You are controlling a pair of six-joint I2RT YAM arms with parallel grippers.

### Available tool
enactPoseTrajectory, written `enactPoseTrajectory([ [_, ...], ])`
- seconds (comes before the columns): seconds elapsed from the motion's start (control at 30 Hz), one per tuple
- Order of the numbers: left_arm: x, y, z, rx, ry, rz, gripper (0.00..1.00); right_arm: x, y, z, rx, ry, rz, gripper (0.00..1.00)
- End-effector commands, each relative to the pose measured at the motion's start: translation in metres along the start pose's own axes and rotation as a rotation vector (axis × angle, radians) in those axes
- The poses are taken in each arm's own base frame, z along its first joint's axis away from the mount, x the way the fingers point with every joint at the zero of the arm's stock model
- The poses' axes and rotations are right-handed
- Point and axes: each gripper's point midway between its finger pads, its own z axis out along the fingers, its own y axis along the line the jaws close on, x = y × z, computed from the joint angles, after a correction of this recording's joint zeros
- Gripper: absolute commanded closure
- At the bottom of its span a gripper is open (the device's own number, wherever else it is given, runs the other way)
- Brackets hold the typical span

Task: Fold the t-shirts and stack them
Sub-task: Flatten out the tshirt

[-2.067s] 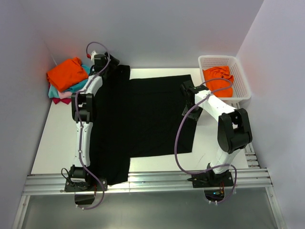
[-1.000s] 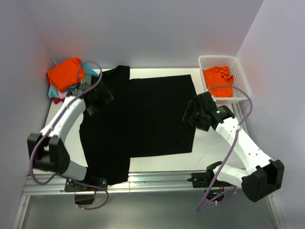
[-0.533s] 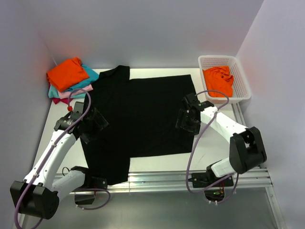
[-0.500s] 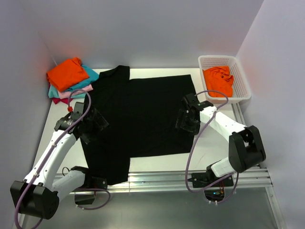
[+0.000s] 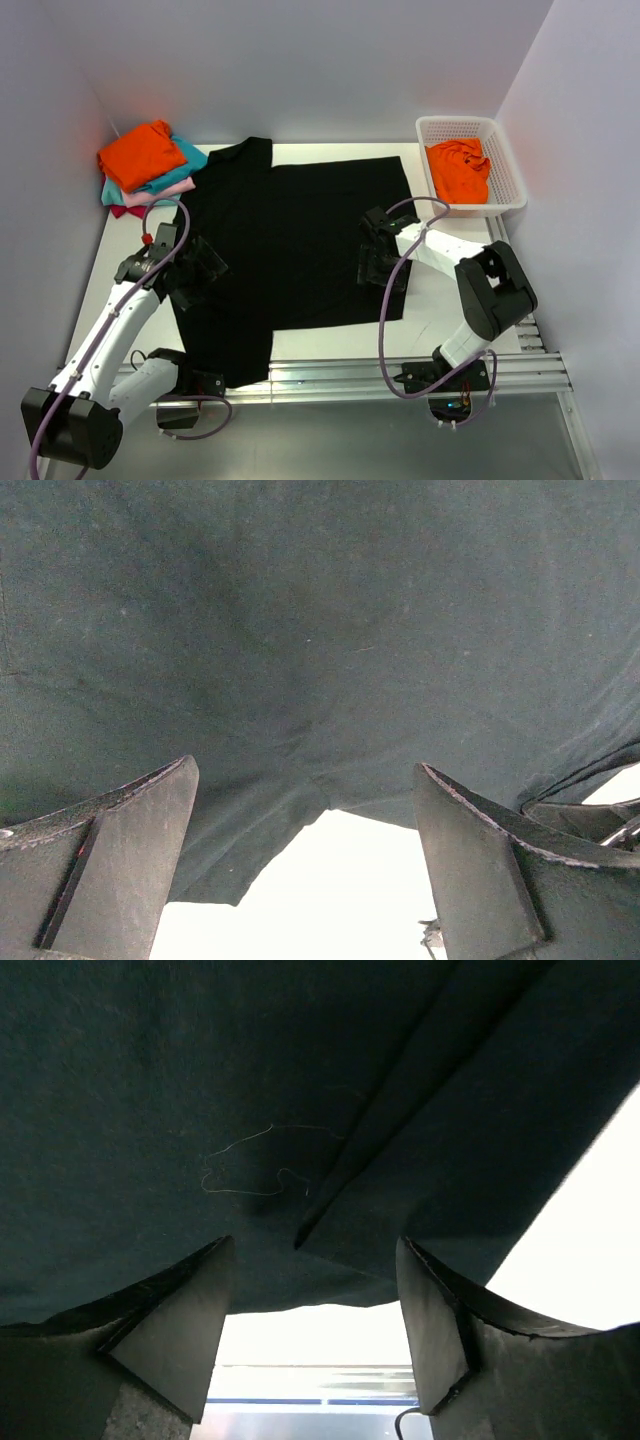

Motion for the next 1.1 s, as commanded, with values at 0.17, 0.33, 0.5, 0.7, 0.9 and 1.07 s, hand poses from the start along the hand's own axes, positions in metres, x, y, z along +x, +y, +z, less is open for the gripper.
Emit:
enactPoseTrajectory([
  [0.17,-0.006,-0.013,0.001,0.026,-0.005,0.011,0.06,0.004,0.002,0.006,0.040,-0.025,-0.016,0.41],
  [0.33,-0.005,-0.010,0.002,0.019,0.000,0.025,0.06,0.010,-0.005,0.013,0.066,-0.014,-0.017,0.51],
  [0.5,-0.003,-0.007,0.003,0.008,0.008,0.037,0.05,0.008,-0.007,0.016,0.085,-0.015,-0.017,0.61],
  [0.7,-0.003,-0.006,0.005,-0.002,0.015,0.062,0.05,0.008,-0.007,0.017,0.098,-0.008,-0.007,0.76],
  [0.9,-0.003,-0.005,0.011,-0.012,0.023,0.083,0.05,0.005,-0.008,0.009,0.111,-0.025,0.008,0.79],
  [1.07,-0.005,-0.007,0.015,-0.016,0.026,0.106,0.05,-0.007,-0.005,-0.013,0.108,-0.075,0.018,0.78],
])
